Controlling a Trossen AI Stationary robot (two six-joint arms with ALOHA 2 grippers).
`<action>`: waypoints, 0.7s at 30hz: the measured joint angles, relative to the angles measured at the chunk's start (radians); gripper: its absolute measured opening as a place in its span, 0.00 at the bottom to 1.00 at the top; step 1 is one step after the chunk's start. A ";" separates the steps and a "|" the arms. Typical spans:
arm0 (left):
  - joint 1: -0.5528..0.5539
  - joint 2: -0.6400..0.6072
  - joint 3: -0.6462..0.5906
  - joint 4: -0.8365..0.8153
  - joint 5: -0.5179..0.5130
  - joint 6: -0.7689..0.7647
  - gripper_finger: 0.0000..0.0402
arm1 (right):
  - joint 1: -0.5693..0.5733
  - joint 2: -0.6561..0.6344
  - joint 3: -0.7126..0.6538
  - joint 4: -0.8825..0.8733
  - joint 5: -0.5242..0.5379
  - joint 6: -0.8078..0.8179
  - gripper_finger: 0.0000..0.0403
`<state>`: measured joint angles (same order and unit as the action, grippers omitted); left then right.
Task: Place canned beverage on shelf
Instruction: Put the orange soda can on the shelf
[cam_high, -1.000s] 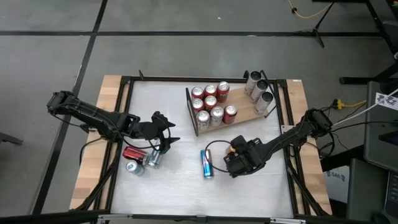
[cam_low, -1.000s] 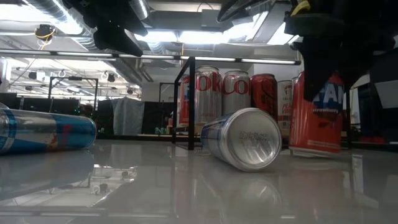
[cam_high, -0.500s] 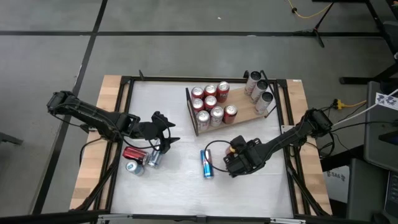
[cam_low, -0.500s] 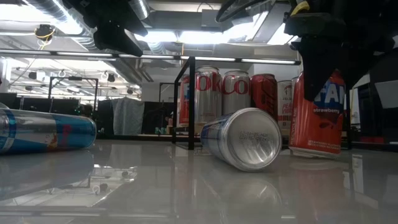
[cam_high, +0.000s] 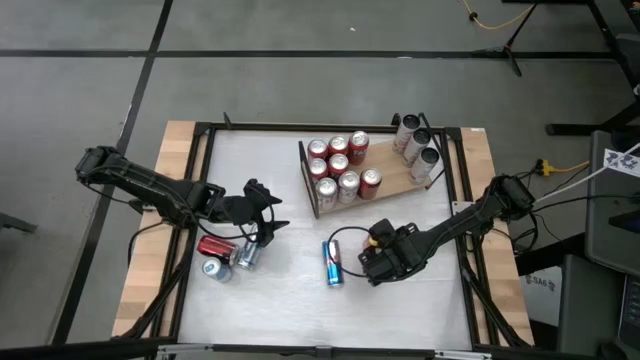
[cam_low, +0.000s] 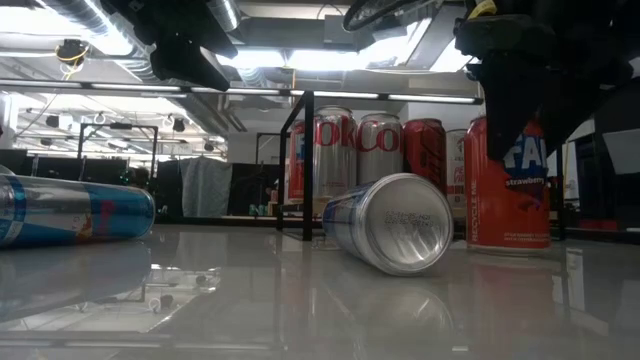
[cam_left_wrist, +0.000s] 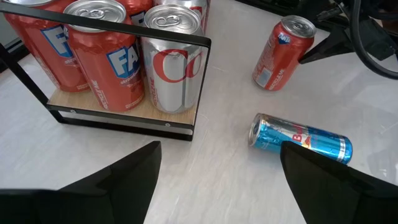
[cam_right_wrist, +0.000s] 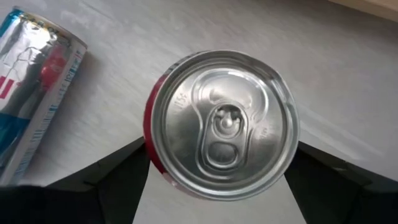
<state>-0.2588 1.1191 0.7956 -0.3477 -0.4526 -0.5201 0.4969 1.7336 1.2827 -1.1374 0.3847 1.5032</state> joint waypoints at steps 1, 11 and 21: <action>0.000 0.000 0.000 0.000 0.000 0.000 0.79 | 0.000 0.000 0.000 0.000 0.000 0.000 0.84; 0.000 0.000 0.000 0.000 0.000 0.000 0.79 | 0.000 0.000 0.000 0.048 0.020 0.014 0.84; 0.000 0.000 0.000 0.000 0.000 0.000 0.79 | -0.003 0.000 0.000 0.045 0.033 0.063 0.84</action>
<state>-0.2587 1.1194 0.7958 -0.3480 -0.4526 -0.5198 0.4943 1.7332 1.2827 -1.0924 0.4179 1.5660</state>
